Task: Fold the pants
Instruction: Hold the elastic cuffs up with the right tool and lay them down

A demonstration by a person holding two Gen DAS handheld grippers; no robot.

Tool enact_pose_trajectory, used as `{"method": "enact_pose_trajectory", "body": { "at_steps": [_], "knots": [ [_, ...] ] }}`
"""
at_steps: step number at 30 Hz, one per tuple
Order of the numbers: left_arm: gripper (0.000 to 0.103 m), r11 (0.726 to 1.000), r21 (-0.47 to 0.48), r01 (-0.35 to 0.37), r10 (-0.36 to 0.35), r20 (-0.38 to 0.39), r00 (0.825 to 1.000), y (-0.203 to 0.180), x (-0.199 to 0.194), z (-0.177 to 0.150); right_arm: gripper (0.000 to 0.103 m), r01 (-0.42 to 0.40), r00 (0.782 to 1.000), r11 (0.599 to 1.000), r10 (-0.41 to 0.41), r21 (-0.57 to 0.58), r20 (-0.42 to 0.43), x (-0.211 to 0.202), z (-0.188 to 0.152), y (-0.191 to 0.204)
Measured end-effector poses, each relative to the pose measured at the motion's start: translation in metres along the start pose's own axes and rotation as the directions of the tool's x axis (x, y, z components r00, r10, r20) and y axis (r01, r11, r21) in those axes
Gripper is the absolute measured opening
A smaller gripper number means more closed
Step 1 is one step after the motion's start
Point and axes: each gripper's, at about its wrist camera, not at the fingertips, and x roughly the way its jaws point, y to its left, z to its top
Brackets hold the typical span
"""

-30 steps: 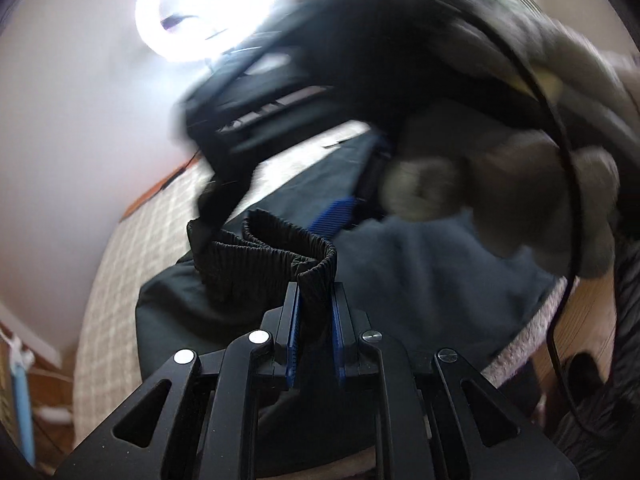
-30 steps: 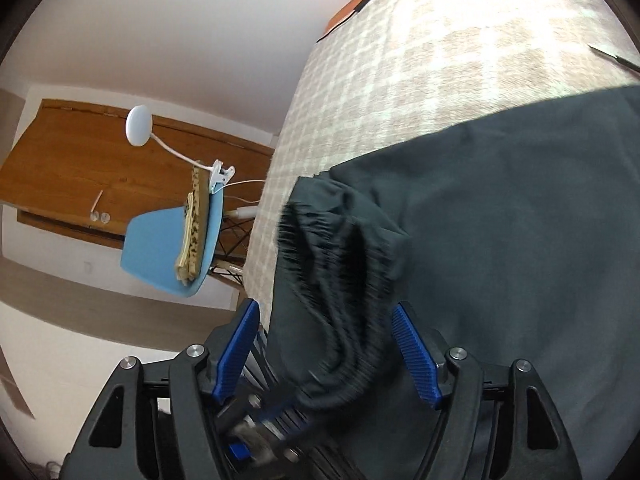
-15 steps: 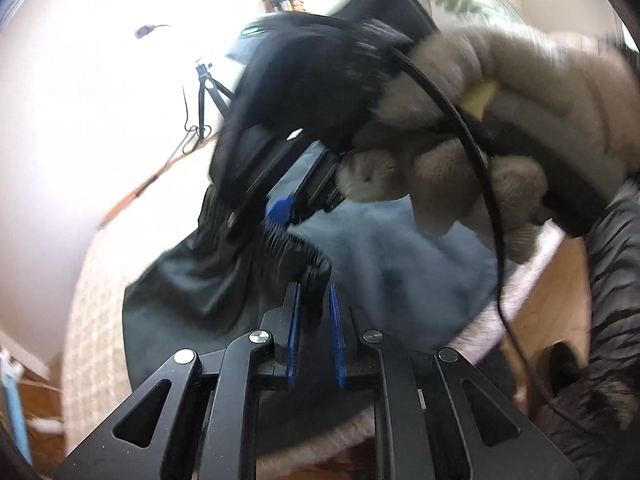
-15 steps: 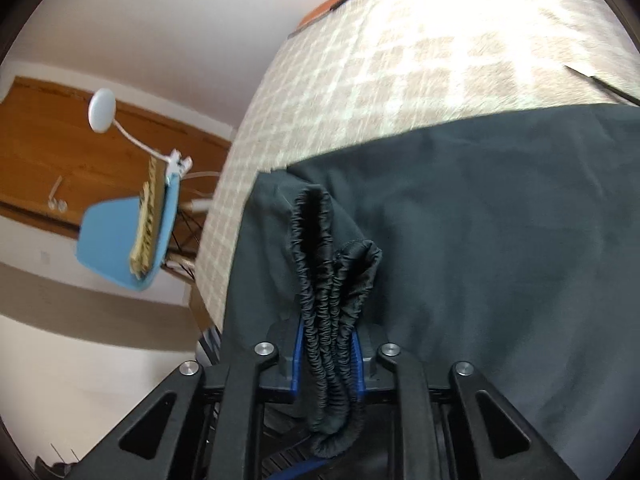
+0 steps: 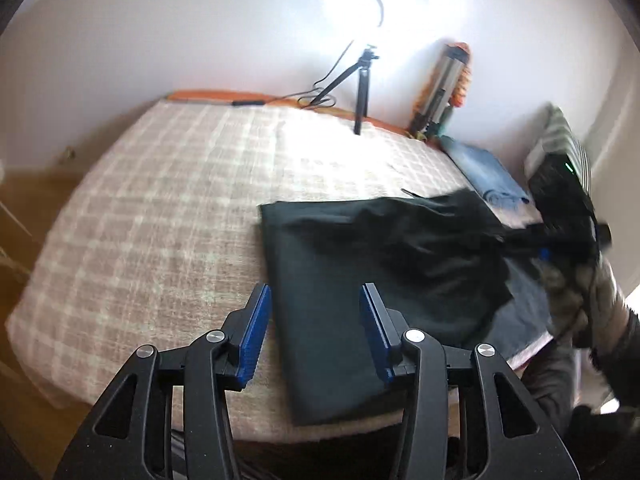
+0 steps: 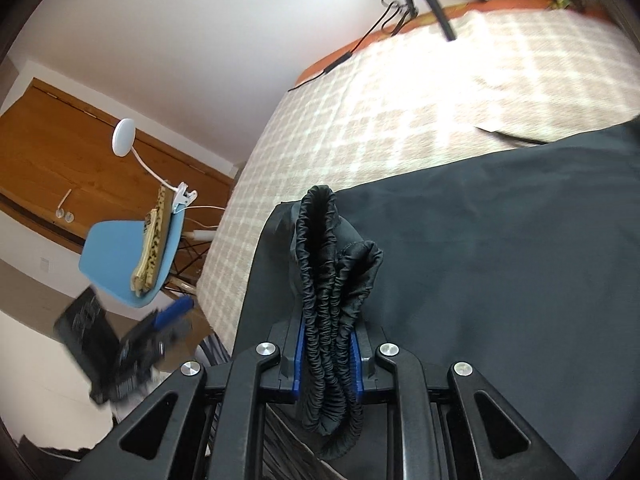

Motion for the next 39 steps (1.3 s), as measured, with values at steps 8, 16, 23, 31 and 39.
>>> {"method": "enact_pose_trajectory", "body": {
  "at_steps": [8,16,23,31,39],
  "knots": [
    [0.046,0.997,0.06,0.04,-0.038,-0.041,0.998,-0.034,0.032,0.005,0.017,0.093,0.993,0.995,-0.095,0.037,0.063,-0.066,-0.009,-0.033],
    [0.049,0.988,0.127,0.09,-0.08,-0.085,0.993,-0.074,0.057,0.01,0.017,0.175,0.972,0.977,-0.191,0.119,0.138,-0.14,-0.024,-0.076],
    [0.052,0.978,0.172,0.114,-0.094,-0.123,0.988,-0.099,0.072,0.007,0.017,0.265,0.941,0.95,-0.292,0.165,0.173,-0.187,-0.038,-0.106],
    [0.053,0.97,0.191,0.152,-0.114,-0.192,0.975,-0.124,0.091,-0.003,0.017,0.37,0.893,0.9,-0.412,0.23,0.178,-0.235,-0.047,-0.144],
    [0.053,0.95,0.255,0.182,-0.127,-0.219,0.967,-0.155,0.102,-0.011,0.017,0.434,0.859,0.854,-0.488,0.286,0.157,-0.265,-0.062,-0.184]
  ]
}}
